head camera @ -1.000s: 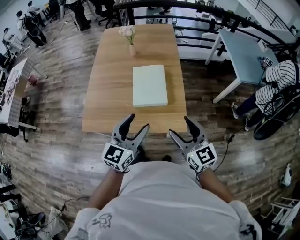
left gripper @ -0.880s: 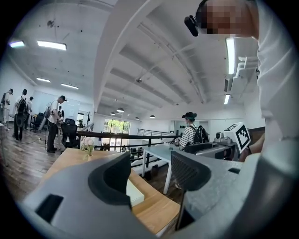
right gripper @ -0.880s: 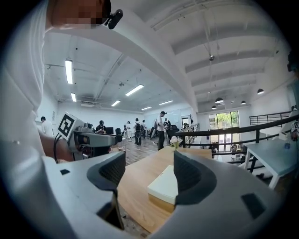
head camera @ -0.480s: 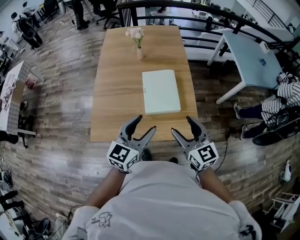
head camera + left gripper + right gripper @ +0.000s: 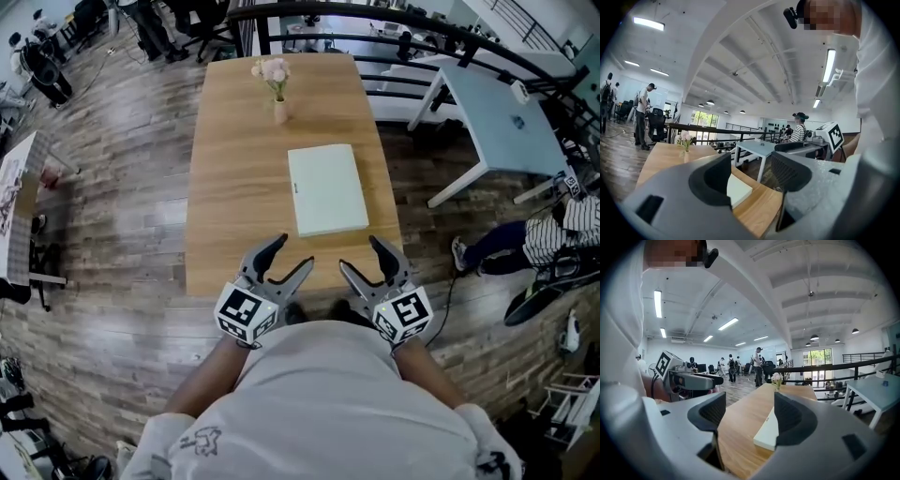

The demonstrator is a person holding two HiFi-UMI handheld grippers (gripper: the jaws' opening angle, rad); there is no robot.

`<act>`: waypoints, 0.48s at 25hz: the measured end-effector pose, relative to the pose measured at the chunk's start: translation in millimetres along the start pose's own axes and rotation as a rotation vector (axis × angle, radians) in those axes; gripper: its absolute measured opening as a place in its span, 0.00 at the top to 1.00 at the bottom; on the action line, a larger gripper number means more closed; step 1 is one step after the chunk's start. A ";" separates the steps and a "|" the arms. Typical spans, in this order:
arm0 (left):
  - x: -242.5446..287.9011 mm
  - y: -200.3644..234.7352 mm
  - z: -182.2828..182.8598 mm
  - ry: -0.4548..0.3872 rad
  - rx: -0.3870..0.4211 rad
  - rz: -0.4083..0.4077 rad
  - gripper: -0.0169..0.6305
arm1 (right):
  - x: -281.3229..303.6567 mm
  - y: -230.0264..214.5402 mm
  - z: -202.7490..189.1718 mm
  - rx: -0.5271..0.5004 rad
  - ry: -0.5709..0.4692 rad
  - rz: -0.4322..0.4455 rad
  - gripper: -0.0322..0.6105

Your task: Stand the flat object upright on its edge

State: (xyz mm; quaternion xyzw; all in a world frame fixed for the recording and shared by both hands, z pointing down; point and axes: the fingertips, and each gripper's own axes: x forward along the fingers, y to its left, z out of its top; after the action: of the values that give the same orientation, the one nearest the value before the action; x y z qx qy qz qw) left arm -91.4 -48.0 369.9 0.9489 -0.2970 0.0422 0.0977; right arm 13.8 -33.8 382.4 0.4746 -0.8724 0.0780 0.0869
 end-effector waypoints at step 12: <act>29.4 22.7 -13.8 0.034 -0.048 0.054 0.57 | 20.7 -36.7 -16.4 0.053 0.054 0.025 0.43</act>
State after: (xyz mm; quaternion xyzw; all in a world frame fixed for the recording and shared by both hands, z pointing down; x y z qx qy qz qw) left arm -80.5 -79.7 391.1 0.9372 -0.3215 0.0537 0.1245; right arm 34.9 -66.8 405.0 0.4637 -0.8732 0.1151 0.0969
